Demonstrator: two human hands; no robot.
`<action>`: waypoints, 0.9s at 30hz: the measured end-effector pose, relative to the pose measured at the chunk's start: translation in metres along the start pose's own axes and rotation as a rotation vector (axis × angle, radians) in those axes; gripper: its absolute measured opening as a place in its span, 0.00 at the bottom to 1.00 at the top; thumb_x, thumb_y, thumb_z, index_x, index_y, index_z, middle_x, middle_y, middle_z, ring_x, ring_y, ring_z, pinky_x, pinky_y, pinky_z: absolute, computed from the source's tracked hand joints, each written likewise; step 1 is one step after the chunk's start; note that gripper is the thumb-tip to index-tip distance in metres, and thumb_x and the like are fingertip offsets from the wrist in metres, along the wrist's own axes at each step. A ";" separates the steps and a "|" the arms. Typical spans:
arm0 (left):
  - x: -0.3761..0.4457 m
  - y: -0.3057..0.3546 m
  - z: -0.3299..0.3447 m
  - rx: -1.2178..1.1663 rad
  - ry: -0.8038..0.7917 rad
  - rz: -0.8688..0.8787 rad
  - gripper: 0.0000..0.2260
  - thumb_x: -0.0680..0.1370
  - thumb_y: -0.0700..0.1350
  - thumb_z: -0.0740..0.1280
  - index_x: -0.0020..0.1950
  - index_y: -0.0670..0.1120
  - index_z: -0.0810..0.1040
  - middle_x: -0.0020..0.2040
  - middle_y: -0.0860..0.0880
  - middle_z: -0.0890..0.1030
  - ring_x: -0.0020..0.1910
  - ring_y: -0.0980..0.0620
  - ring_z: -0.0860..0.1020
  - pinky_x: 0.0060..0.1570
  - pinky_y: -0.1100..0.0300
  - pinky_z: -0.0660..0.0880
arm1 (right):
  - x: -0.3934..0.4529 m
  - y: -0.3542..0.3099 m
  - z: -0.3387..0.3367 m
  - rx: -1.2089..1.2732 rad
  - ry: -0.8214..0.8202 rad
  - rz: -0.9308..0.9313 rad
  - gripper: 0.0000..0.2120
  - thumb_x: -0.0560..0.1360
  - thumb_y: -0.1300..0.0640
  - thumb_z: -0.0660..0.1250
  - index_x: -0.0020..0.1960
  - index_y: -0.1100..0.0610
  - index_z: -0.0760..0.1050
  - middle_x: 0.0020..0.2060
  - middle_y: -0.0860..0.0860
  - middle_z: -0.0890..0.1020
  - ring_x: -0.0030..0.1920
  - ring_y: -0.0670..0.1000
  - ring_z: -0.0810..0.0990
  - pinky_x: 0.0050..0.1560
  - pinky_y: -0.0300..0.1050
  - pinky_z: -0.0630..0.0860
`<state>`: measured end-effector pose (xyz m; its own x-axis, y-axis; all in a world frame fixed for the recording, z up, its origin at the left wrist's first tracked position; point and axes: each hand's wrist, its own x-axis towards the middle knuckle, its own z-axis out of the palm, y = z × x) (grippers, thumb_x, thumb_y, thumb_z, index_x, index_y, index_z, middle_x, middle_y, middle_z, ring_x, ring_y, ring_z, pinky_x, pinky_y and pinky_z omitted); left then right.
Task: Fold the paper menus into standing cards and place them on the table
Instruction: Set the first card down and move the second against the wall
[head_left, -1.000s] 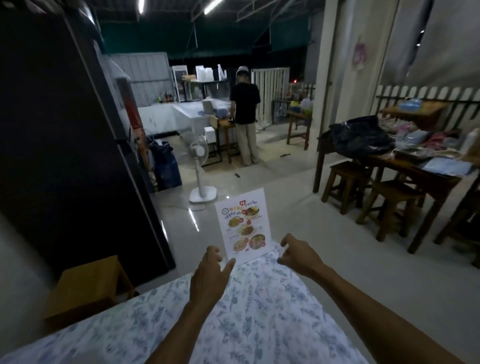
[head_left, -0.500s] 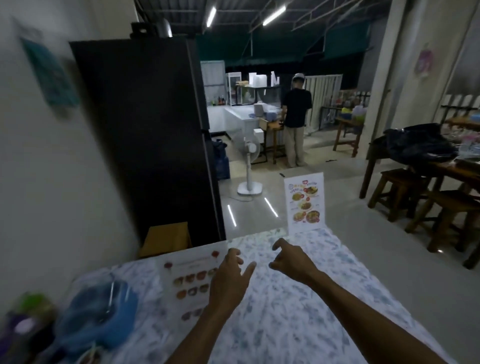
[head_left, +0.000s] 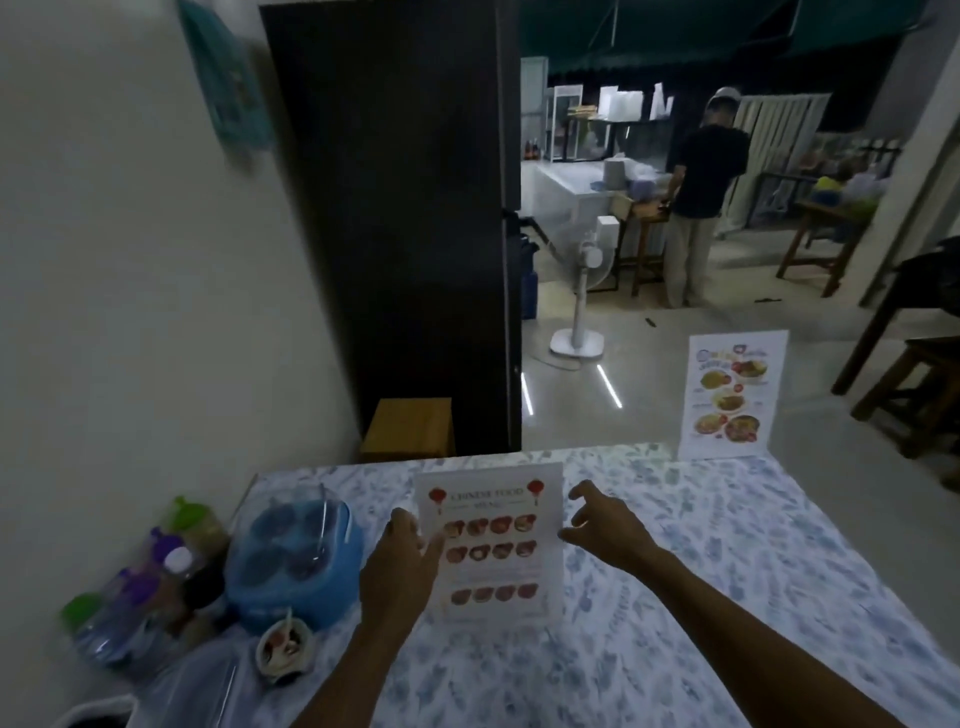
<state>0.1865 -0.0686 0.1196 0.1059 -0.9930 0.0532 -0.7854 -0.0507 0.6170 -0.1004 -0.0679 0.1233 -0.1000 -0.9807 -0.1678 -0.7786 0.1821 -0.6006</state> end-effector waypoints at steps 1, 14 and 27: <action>0.007 -0.006 0.001 0.004 -0.006 -0.016 0.19 0.75 0.64 0.67 0.51 0.52 0.66 0.44 0.52 0.78 0.41 0.52 0.79 0.39 0.54 0.76 | 0.010 0.002 0.004 -0.004 -0.020 0.001 0.26 0.73 0.49 0.75 0.66 0.53 0.68 0.54 0.54 0.84 0.50 0.52 0.84 0.48 0.46 0.81; 0.096 -0.022 0.033 -0.055 -0.214 0.000 0.19 0.72 0.62 0.72 0.54 0.53 0.74 0.51 0.55 0.84 0.47 0.56 0.83 0.46 0.56 0.81 | 0.108 0.005 -0.004 0.018 -0.323 -0.070 0.10 0.76 0.49 0.71 0.57 0.47 0.82 0.45 0.44 0.86 0.42 0.46 0.86 0.38 0.38 0.82; 0.176 -0.013 0.000 -0.111 -0.154 0.045 0.18 0.74 0.58 0.73 0.58 0.51 0.74 0.56 0.52 0.84 0.50 0.52 0.84 0.46 0.57 0.81 | 0.157 -0.049 -0.017 0.029 -0.164 -0.198 0.09 0.77 0.51 0.69 0.57 0.49 0.81 0.53 0.44 0.86 0.44 0.44 0.85 0.40 0.37 0.80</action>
<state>0.2157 -0.2424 0.1209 -0.0293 -0.9990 -0.0323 -0.7140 -0.0017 0.7002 -0.0887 -0.2322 0.1393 0.1561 -0.9733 -0.1683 -0.7548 -0.0076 -0.6559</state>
